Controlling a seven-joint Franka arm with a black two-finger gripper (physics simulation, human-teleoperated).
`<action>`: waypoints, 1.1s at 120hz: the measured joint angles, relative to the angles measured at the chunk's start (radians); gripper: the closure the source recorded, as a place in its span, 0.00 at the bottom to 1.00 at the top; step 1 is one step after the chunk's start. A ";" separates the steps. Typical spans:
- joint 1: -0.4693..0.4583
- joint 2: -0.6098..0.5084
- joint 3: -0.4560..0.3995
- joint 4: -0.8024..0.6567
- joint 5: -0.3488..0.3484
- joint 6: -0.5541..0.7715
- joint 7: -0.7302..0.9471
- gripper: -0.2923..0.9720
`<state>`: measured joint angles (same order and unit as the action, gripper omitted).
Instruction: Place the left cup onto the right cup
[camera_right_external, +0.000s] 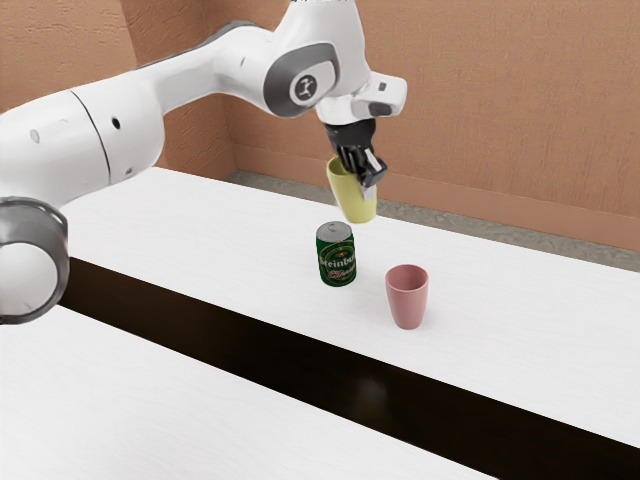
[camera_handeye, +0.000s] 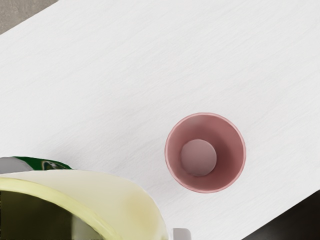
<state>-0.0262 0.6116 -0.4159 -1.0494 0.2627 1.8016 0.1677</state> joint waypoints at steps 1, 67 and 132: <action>-0.005 0.007 -0.002 0.008 0.003 -0.004 -0.004 0.85; -0.147 0.203 -0.020 0.170 0.095 -0.065 -0.168 0.85; -0.160 0.246 -0.005 0.171 0.100 -0.024 -0.229 0.85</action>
<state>-0.1858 0.8580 -0.4205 -0.8779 0.3624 1.7771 -0.0616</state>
